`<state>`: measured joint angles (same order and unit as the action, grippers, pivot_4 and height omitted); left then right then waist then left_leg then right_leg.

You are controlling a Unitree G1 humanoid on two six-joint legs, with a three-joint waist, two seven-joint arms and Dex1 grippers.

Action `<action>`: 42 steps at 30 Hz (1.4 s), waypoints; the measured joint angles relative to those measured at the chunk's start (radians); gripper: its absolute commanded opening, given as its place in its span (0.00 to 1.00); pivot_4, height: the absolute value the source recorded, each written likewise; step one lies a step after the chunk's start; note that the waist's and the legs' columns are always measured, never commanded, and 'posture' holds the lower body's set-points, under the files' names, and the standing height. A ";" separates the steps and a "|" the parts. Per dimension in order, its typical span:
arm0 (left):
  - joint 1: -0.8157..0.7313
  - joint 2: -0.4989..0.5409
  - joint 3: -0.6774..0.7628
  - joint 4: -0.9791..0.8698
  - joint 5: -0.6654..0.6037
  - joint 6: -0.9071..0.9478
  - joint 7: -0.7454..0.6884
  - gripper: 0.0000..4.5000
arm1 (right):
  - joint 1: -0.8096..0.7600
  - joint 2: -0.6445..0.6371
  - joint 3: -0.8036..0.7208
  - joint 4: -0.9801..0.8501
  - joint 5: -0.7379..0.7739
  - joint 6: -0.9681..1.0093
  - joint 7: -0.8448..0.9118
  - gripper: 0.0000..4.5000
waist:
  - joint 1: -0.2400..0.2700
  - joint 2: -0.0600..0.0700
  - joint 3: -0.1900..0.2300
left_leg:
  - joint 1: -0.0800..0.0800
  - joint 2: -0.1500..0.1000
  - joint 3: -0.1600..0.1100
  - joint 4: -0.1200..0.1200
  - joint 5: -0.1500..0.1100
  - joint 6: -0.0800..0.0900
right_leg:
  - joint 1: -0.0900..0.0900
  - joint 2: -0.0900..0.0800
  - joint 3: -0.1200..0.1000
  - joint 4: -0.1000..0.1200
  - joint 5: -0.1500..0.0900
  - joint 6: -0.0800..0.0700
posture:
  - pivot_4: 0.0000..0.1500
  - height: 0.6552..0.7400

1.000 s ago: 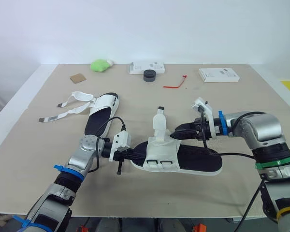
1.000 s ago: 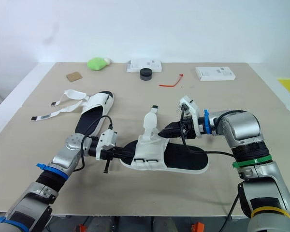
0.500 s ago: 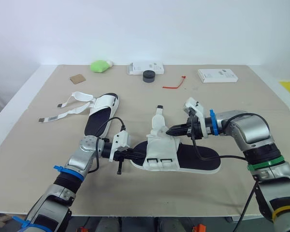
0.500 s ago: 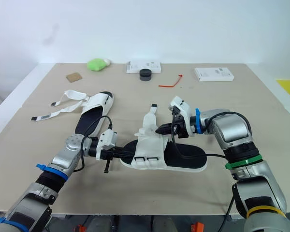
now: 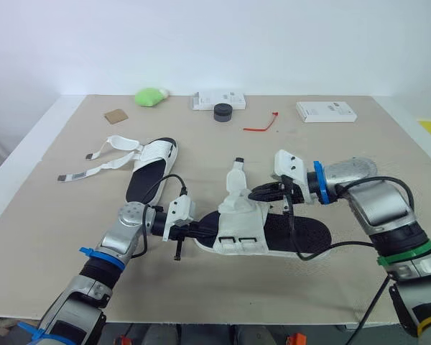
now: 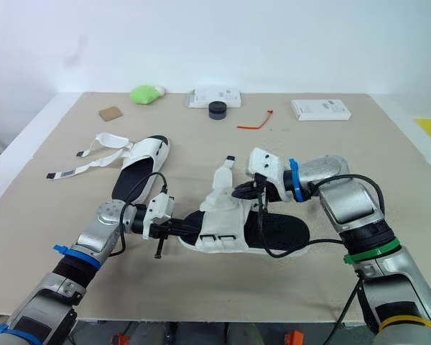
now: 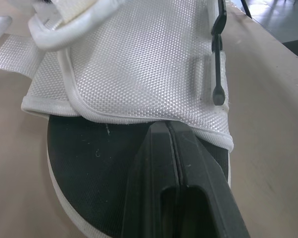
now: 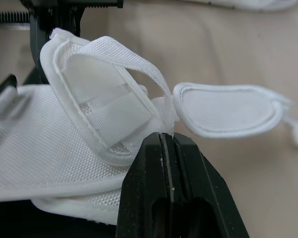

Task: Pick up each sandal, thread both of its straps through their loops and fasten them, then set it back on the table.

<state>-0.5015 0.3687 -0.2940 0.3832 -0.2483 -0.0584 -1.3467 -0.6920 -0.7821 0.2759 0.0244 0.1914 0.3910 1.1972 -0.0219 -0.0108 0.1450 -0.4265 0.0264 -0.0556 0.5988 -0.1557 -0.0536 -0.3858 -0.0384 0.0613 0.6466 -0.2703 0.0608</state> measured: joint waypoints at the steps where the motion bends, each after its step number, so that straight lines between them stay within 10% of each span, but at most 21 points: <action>1: 0.000 0.000 0.000 0.000 0.000 0.000 0.001 0.00 | 0.007 0.000 0.000 -0.004 -0.016 -0.037 -0.004 0.02 | 0.000 0.000 0.000 | 0.000 0.000 0.000 0.000 0.000 0.000 | 0.000 0.000 0.000 0.000 0.000 0.000 | 1.00 1.00; 16: 0.000 0.000 0.000 0.000 0.000 0.000 0.001 0.00 | 0.060 -0.002 0.000 -0.039 -0.144 -0.294 -0.044 0.02 | 0.000 0.000 0.000 | 0.000 0.000 0.000 0.000 0.000 0.000 | 0.000 0.000 0.000 0.000 0.000 0.000 | 1.00 1.00; 25: 0.001 0.000 -0.001 0.002 0.000 0.000 -0.001 0.00 | 0.082 -0.036 -0.036 -0.044 -0.177 -0.292 -0.081 0.81 | 0.000 0.000 0.000 | 0.002 0.000 0.000 0.000 0.000 0.000 | 0.003 0.000 0.000 0.000 0.000 -0.001 | 1.00 1.00; 42: -0.006 -0.001 -0.001 0.012 0.000 -0.002 -0.007 0.00 | 0.085 -0.035 -0.069 -0.134 -0.029 -0.004 -0.023 0.81 | 0.000 0.000 0.000 | 0.002 0.000 0.000 0.000 0.000 0.000 | 0.003 0.000 0.000 0.000 0.000 -0.001 | 1.00 1.00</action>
<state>-0.5070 0.3682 -0.2947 0.3954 -0.2482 -0.0599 -1.3540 -0.6066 -0.8167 0.2064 -0.1098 0.1620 0.3866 1.1741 -0.0220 -0.0113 0.1448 -0.4241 0.0269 -0.0557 0.5986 -0.1558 -0.0536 -0.3828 -0.0381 0.0613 0.6467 -0.2705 0.0598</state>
